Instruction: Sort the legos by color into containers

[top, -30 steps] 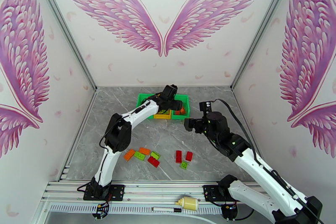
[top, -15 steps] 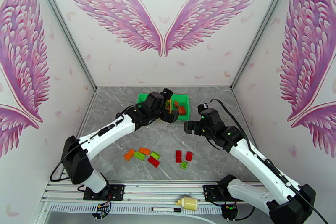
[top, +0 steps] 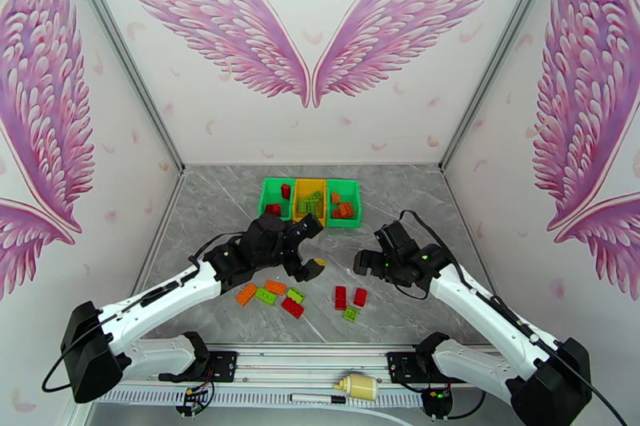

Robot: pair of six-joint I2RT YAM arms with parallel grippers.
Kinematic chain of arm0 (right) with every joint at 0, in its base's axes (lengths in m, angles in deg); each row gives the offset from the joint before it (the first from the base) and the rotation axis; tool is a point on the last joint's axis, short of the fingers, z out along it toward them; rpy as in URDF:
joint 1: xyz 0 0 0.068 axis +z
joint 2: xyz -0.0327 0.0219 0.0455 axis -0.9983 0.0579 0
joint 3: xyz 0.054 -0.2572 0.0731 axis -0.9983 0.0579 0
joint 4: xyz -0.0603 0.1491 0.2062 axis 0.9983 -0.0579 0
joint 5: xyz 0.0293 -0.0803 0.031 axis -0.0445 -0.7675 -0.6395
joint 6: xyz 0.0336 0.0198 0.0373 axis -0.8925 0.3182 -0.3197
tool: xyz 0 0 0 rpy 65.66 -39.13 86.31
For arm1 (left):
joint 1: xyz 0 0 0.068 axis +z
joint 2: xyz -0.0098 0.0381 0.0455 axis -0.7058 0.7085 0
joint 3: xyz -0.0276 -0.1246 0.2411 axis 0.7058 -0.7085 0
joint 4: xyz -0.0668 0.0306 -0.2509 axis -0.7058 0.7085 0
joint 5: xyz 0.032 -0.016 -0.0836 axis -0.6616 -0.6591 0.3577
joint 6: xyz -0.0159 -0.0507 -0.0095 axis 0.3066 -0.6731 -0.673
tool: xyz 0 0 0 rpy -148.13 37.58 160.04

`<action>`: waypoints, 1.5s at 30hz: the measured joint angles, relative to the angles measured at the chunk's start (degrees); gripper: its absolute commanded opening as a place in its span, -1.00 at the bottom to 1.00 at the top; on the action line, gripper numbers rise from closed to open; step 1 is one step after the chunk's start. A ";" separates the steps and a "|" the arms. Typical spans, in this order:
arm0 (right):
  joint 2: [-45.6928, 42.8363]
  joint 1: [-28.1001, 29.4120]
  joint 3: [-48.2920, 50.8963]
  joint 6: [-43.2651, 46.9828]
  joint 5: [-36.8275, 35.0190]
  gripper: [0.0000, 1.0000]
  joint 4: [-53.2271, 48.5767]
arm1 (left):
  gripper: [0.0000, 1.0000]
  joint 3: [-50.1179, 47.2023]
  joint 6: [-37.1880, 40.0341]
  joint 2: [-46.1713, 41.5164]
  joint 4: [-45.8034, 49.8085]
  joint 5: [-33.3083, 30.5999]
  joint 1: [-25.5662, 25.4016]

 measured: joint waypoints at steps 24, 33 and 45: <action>13.53 8.35 7.65 -12.22 -0.13 0.23 6.82 | 0.98 -11.80 15.72 -12.15 -0.96 14.10 0.04; 13.57 8.35 8.33 -13.75 -0.13 -0.12 8.28 | 0.98 -13.73 16.09 -13.07 -1.25 14.16 0.07; 14.23 8.35 6.99 -11.96 -0.28 -0.28 7.82 | 0.98 -17.25 12.11 -16.70 -4.59 12.11 0.17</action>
